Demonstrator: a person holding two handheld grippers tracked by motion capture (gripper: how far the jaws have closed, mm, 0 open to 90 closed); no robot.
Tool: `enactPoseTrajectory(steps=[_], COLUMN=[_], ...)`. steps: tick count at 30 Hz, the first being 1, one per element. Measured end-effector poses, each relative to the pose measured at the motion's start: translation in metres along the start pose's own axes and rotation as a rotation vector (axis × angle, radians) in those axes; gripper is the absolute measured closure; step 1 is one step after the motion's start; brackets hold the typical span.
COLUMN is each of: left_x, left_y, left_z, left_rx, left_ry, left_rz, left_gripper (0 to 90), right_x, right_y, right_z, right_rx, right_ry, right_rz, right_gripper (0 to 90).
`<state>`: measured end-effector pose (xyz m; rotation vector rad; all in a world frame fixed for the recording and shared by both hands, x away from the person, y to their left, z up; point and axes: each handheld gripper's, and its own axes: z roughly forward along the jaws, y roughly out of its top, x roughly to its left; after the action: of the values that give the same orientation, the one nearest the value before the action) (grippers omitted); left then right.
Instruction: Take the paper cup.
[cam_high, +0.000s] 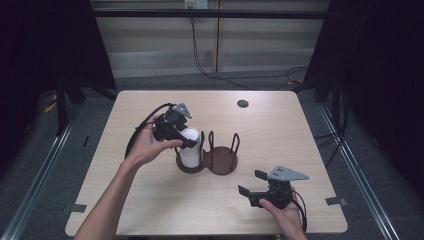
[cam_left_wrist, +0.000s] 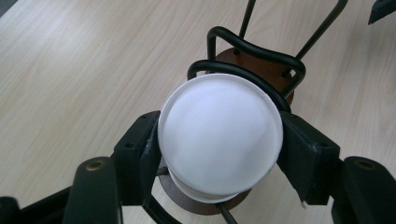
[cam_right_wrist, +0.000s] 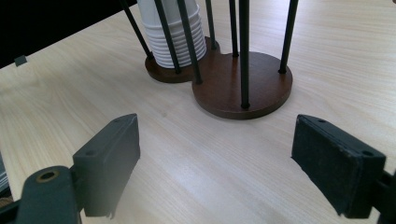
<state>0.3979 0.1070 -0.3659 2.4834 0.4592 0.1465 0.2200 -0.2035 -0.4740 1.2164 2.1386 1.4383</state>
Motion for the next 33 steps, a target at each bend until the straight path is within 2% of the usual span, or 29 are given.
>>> enactPoseTrajectory(steps=[5,7,9,12,14,18,20,22,23,29,33], left_x=[-0.001,0.0,-0.001,-0.001,-0.002,0.001,0.0,0.0,0.0,0.002,0.0], left_y=[0.003,0.003,0.002,0.001,0.001,0.001,0.0,0.0,0.0,-0.002,-0.001], left_z=[-0.005,-0.007,-0.007,-0.006,-0.009,-0.014,-0.019,-0.023,-0.025,-0.03,-0.036], left_rx=[-0.023,-0.03,-0.033,-0.01,-0.031,-0.043,-0.069,-0.086,-0.111,-0.113,-0.146], left_ry=[0.009,-0.007,0.011,0.01,0.004,-0.003,0.005,0.006,0.007,0.004,0.0], left_rz=[-0.013,-0.013,-0.022,-0.011,-0.02,-0.029,-0.048,-0.037,-0.04,-0.045,-0.043], left_gripper=[35.5,35.5,35.7,35.8,36.0,36.2,36.2,36.2,36.2,36.6,36.9], right_x=[0.0,0.0,0.0,0.0,0.0,0.0,0.0,0.0,0.0,0.0,-0.001], right_y=[0.0,0.0,0.0,0.0,0.0,0.0,0.0,0.0,0.0,0.0,0.0], right_z=[0.0,0.0,0.0,0.0,0.0,0.0,0.0,0.0,0.0,0.0,0.0], right_rx=[0.004,0.0,0.0,0.001,-0.001,0.002,0.0,0.001,0.001,-0.003,-0.002], right_ry=[-0.003,-0.001,-0.003,-0.006,-0.005,-0.008,-0.009,-0.009,-0.009,-0.008,-0.01], right_rz=[0.002,-0.001,-0.001,0.003,0.0,0.003,0.004,0.004,0.004,0.004,0.009], right_gripper=[14.7,14.7,14.7,14.7,14.7,14.7,14.7,14.7,14.7,14.7,14.7])
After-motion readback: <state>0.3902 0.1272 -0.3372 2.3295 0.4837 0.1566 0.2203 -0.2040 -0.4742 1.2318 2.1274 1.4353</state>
